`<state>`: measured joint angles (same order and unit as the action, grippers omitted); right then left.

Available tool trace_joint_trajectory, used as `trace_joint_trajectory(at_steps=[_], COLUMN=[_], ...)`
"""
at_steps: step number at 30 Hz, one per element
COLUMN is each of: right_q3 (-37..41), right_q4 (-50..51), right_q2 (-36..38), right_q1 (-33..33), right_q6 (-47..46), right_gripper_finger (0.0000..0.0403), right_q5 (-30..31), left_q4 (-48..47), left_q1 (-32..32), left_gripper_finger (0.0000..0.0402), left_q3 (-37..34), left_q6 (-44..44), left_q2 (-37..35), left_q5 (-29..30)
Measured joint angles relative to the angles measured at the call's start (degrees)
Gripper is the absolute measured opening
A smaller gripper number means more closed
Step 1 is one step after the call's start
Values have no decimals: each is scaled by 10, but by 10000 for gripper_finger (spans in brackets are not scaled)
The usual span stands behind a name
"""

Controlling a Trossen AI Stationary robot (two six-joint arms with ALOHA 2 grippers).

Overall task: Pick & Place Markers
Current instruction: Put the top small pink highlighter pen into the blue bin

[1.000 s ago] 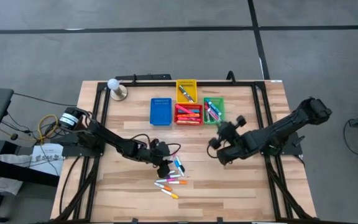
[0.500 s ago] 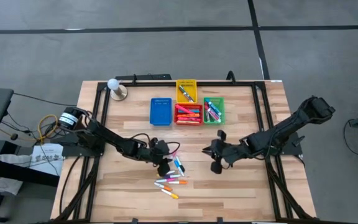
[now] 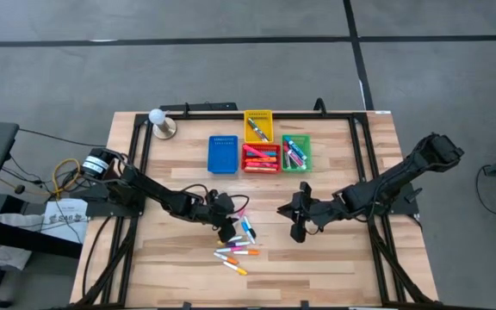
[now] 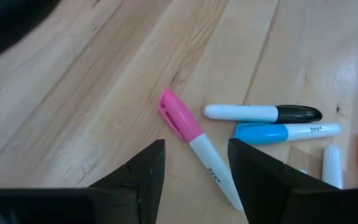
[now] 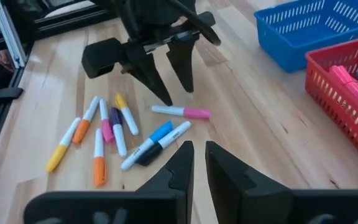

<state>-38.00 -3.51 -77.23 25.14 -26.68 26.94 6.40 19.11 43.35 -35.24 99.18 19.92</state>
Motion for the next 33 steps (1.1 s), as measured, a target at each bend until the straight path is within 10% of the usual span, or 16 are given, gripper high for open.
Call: trace_joint_trajectory(at_steps=[33], right_q3=[0], right_q4=[1], right_q2=[0], right_q1=[-18], right_q6=[1], right_gripper_finger=[19], right_q5=[2], left_q4=[12], left_q1=[14], left_gripper_finger=[175], left_q3=[0], left_q6=[-23], left_q2=[0], left_q5=[30])
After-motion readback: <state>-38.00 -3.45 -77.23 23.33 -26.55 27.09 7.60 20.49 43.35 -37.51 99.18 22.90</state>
